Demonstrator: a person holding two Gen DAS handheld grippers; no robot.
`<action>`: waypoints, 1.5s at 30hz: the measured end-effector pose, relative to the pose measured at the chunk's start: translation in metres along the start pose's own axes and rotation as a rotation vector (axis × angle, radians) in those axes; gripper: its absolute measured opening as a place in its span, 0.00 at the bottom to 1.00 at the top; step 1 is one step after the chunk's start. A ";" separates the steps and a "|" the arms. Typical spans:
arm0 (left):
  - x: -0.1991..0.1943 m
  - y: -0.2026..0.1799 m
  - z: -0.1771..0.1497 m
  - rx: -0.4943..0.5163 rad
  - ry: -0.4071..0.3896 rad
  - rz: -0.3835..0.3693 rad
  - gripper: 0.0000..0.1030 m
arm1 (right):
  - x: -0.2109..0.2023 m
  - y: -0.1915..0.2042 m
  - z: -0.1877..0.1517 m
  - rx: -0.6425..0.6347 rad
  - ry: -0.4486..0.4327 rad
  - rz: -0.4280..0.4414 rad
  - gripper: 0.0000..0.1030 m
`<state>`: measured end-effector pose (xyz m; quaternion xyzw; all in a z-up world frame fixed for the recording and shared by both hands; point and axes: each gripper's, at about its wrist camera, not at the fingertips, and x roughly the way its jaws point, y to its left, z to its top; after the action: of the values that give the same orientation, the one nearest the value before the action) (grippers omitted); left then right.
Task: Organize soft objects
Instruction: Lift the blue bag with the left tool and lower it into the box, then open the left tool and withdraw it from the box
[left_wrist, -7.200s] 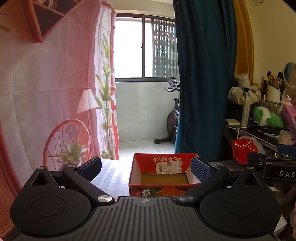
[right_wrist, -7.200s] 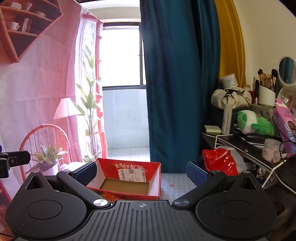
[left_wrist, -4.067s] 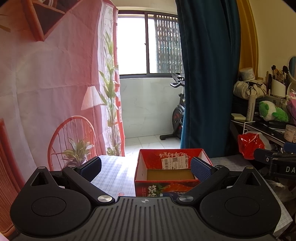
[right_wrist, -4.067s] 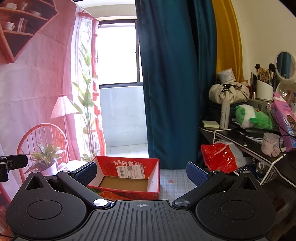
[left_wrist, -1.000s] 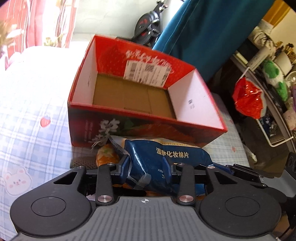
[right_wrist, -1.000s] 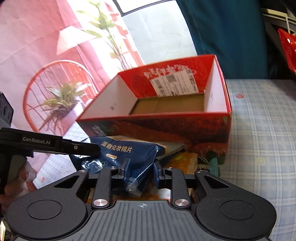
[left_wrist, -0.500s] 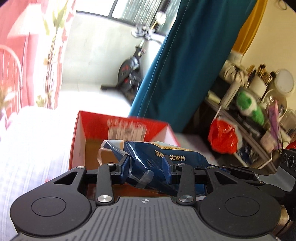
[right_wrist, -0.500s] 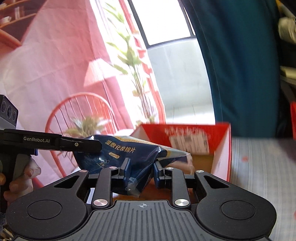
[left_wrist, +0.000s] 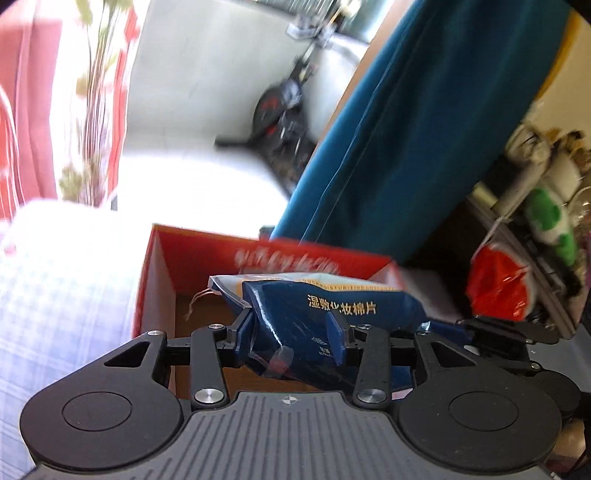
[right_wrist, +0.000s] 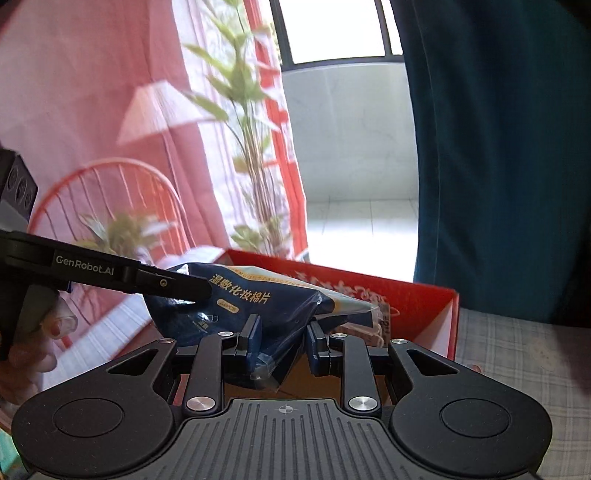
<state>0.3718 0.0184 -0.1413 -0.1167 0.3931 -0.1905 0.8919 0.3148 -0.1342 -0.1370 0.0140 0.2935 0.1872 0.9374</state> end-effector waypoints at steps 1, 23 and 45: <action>0.008 0.001 0.000 -0.002 0.017 0.006 0.42 | 0.009 -0.002 -0.003 -0.003 0.019 -0.006 0.22; 0.061 0.022 -0.041 0.018 0.308 0.063 0.55 | 0.066 -0.022 -0.049 0.081 0.339 -0.063 0.28; -0.066 -0.004 -0.093 0.094 0.036 0.116 0.64 | -0.062 0.015 -0.072 0.148 0.071 0.000 0.32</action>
<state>0.2607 0.0376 -0.1585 -0.0481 0.4058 -0.1590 0.8988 0.2225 -0.1489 -0.1607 0.0765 0.3397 0.1654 0.9227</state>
